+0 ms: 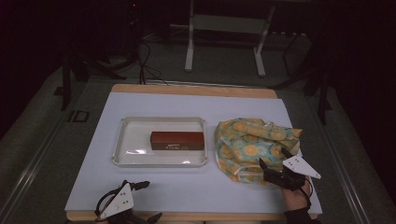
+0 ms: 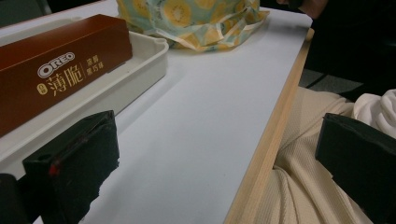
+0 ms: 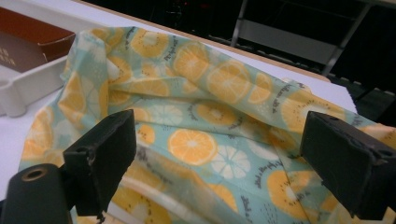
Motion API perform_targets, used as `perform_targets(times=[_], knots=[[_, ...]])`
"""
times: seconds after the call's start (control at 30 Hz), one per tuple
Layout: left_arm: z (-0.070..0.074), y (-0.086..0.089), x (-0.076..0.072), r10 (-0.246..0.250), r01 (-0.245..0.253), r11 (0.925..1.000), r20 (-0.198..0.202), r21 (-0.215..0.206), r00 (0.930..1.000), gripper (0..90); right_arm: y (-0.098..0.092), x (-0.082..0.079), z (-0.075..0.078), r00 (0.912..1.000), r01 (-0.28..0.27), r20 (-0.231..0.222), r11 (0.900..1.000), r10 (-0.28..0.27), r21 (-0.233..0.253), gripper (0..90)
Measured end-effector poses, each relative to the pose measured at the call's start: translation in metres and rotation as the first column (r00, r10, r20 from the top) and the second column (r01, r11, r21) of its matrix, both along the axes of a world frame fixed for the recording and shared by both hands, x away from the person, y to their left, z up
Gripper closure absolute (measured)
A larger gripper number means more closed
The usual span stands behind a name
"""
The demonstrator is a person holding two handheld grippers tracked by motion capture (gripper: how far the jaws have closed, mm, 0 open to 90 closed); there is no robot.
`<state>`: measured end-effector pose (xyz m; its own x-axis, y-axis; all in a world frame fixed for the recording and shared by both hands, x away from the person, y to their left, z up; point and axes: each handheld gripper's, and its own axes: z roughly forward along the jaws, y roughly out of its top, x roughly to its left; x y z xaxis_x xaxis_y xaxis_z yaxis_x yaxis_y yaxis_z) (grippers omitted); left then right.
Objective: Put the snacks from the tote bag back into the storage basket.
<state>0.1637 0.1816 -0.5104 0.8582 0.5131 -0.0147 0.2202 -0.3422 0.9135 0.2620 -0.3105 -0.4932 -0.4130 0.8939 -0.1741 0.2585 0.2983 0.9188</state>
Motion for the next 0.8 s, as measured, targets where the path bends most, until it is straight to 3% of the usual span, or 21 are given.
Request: perform_targets(times=[0.4, 0.8], knots=[[0.000, 0.000, 0.000, -0.005, 0.005, 1.0000, 0.002, 0.001, 1.0000, 0.0, -0.010, -0.018, -0.001, 0.9995, 0.016, 0.028, 1.000, -0.017, 0.022, 10.9], [0.000, -0.001, -0.001, -0.008, 0.008, 1.0000, -0.001, 0.004, 1.0000, 0.0, -0.009, -0.017, -0.001, 0.9986, 0.014, 0.051, 1.000, -0.015, 0.017, 11.0]])
